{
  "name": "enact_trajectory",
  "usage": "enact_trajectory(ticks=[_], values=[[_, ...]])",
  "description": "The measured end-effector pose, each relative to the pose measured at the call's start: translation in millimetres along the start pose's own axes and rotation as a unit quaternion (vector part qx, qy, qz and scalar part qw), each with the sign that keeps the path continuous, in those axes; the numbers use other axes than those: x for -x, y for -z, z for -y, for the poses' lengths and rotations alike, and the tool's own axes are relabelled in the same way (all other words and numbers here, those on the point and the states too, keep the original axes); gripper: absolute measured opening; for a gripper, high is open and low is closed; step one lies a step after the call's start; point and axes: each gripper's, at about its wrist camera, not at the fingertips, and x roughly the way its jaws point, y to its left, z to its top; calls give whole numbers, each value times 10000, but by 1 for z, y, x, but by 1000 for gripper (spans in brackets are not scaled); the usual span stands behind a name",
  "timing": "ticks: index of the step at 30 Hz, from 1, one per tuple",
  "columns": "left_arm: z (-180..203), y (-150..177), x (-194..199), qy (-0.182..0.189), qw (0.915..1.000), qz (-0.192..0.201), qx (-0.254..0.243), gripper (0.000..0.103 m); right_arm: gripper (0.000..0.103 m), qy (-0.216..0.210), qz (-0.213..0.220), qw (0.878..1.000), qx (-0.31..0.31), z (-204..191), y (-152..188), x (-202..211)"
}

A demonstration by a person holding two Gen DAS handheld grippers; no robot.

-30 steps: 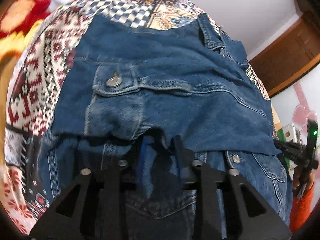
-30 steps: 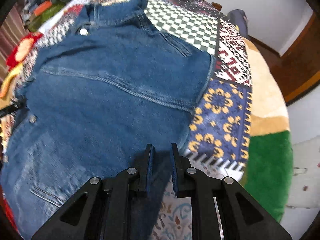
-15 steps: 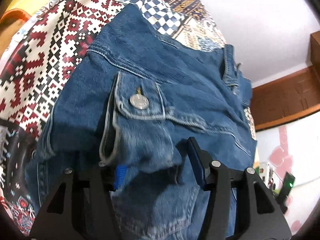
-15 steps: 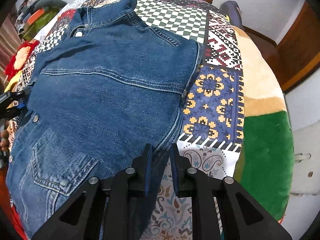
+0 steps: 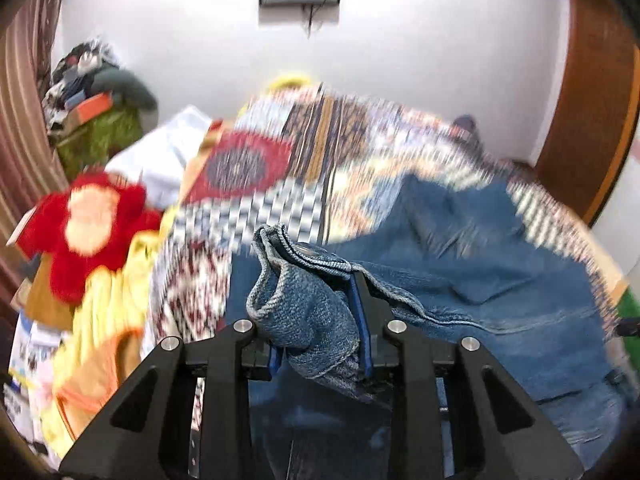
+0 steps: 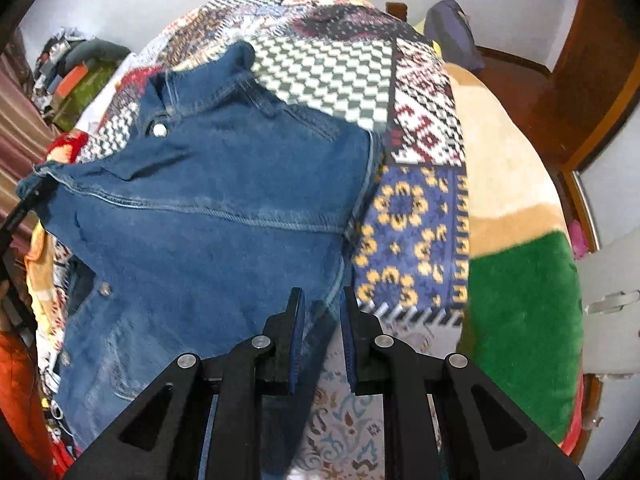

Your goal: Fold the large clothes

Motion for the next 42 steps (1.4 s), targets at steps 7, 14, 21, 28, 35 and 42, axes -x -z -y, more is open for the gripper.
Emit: enact_trajectory(ticks=[7,14,21,28,35,42], values=[[-16,-25,11,-36,9995,318,-86,29,13,3,128,9994,333,-29,-23,-3],[-42,36,-51,-111,9960,-880,48,29,13,317,-351,9962,726,-52,-19,-54],[-60,77,-85,60,9871,-1591,163,46,13,101,-177,9987,466,-38,-6,-52],[-68,87,-82,119,9849,-1719,159,55,13,431,-159,9958,792,-48,7,-47],[-79,97,-60,66,9840,-1769,190,68,16,848,-82,9908,1048,-45,23,-41],[-84,99,-37,11,9846,-1735,225,71,90,1139,31,9925,439,-9,28,-32]])
